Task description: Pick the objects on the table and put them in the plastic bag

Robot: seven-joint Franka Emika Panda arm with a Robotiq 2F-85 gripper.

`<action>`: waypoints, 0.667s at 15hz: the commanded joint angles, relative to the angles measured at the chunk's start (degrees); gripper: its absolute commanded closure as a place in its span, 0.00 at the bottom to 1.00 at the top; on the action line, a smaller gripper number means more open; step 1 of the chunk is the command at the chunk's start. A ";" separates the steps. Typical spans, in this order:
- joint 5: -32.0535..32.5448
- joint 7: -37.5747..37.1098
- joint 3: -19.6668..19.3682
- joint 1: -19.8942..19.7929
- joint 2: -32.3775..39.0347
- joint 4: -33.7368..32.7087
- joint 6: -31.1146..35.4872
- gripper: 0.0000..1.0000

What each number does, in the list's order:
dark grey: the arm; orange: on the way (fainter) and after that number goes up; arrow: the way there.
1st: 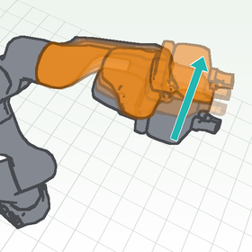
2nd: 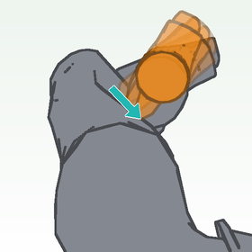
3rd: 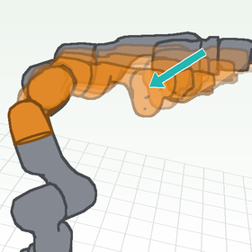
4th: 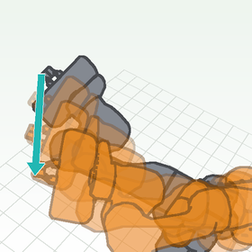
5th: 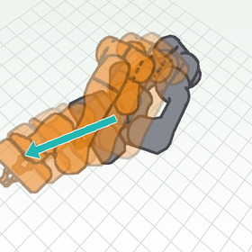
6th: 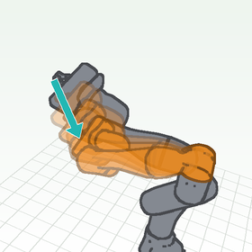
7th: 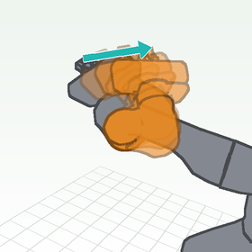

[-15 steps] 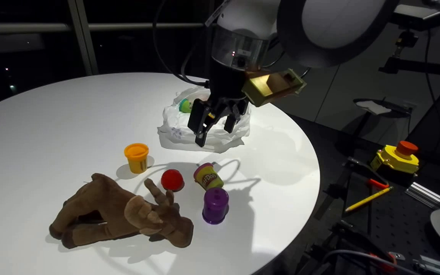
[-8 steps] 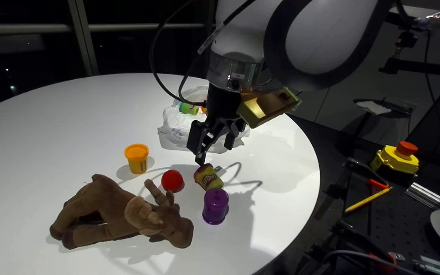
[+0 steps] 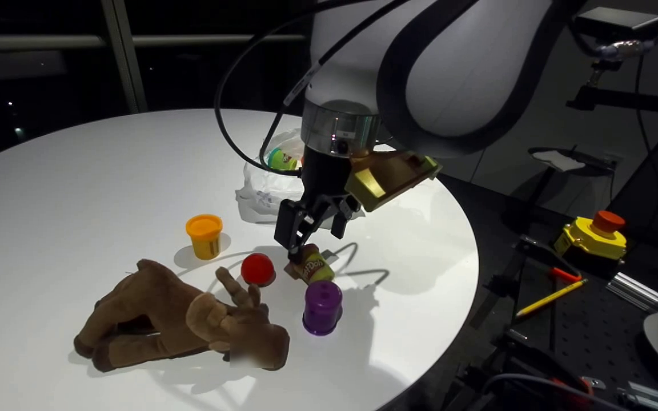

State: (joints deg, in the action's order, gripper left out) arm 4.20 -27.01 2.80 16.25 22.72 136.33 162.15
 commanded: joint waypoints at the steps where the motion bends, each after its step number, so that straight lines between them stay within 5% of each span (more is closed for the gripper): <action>1: -1.65 1.59 -0.20 1.01 1.61 -2.18 -1.14 0.00; 2: -1.69 1.63 -0.22 1.09 1.88 -2.38 -1.15 0.25; 10: -2.14 1.91 -0.35 0.98 2.13 -3.23 -1.35 0.72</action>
State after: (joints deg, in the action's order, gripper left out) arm 3.95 -26.51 2.82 16.73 25.23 134.03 161.69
